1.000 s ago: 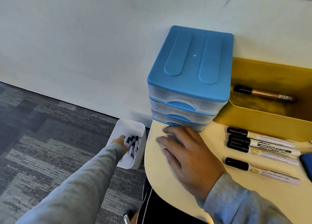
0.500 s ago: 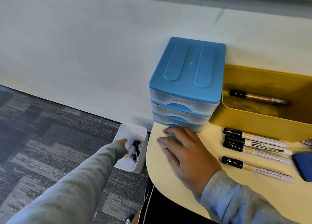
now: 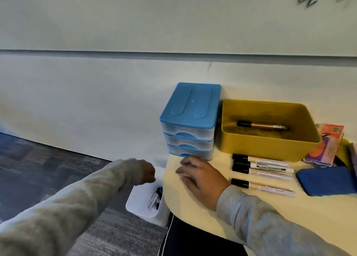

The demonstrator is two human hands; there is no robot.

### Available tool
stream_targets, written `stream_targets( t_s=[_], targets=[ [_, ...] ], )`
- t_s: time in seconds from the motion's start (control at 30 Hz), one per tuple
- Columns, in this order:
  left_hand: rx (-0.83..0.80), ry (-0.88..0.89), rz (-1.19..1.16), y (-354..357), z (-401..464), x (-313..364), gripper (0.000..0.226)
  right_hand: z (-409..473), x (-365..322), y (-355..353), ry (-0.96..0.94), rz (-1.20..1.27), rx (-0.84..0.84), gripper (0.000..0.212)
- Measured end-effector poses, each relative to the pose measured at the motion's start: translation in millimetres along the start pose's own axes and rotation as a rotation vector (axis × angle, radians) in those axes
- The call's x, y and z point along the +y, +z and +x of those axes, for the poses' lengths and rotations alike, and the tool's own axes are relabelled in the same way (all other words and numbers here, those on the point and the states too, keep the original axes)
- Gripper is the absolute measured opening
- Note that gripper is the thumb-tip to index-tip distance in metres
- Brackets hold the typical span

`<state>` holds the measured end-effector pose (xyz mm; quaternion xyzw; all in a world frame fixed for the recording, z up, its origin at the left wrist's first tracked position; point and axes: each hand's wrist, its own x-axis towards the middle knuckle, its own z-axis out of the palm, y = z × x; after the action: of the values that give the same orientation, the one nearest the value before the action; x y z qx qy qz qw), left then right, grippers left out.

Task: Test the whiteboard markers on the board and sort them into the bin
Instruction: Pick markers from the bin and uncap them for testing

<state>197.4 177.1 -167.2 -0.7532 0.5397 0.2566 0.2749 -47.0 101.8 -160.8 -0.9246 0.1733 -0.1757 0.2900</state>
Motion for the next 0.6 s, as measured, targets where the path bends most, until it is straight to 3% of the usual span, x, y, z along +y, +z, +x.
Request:
stream_targets(
  t_s=[0.13, 0.27, 0.5, 0.6],
  targets=[
    [-0.041, 0.068, 0.047, -52.7, -56.1, 30.1, 0.034, -20.2, 1.9, -40.6, -0.025, -0.053, 0.018, 0.023],
    [-0.074, 0.250, -0.153, -90.4, -116.0, 70.7, 0.030, -50.0, 9.8, -90.2, -0.007, -0.133, 0.070, 0.022],
    [0.418, 0.666, -0.173, -138.9, -128.2, 151.8, 0.013, -81.6, 35.4, -171.3, 0.090, -0.222, 0.230, 0.011],
    [0.656, 0.740, -0.292, -161.1, -108.4, 183.5, 0.008, -72.9, 46.1, -197.2, 0.140, -0.261, 0.266, 0.011]
  ],
)
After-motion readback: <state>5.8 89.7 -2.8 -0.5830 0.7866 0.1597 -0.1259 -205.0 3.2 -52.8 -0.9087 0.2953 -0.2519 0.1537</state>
